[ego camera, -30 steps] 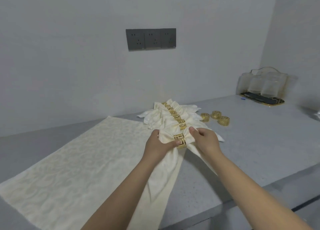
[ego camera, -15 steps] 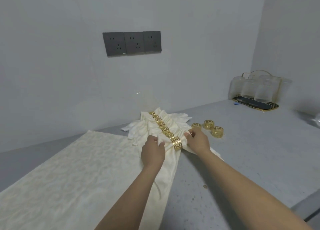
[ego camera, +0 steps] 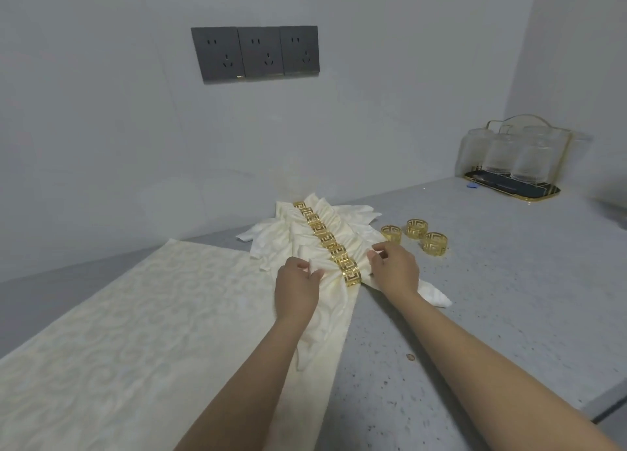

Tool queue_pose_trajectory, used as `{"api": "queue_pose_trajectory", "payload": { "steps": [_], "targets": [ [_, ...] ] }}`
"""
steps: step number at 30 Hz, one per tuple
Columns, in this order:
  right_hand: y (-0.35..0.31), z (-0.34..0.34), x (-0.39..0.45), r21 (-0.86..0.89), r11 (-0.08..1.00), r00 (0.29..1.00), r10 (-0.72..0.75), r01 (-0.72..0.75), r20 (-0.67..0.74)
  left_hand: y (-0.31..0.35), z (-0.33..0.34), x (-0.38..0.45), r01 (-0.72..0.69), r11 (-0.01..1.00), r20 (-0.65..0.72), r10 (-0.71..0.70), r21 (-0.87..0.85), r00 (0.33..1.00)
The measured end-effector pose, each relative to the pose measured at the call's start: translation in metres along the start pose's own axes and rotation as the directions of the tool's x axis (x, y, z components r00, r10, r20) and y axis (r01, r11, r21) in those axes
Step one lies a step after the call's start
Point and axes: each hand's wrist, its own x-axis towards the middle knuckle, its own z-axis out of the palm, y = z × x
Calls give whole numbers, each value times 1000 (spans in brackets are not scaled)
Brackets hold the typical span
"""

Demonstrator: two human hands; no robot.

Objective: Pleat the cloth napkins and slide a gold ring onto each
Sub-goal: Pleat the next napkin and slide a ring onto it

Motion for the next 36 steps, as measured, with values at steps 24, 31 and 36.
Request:
{"api": "queue_pose_trajectory", "payload": {
  "steps": [24, 31, 36],
  "targets": [
    [-75, -5, -222, 222, 906, 868, -414, 361, 275, -56, -176, -159, 21, 963, 155, -66, 270, 986],
    [-76, -4, -256, 115, 817, 543, -474, 566, 693, -97, -232, -195, -14, 880, 290, -141, 475, 947],
    [-86, -4, -262, 142, 857, 624, -464, 495, 628, -107, -238, -201, -11, 939, 237, -76, 344, 968]
  ]
}}
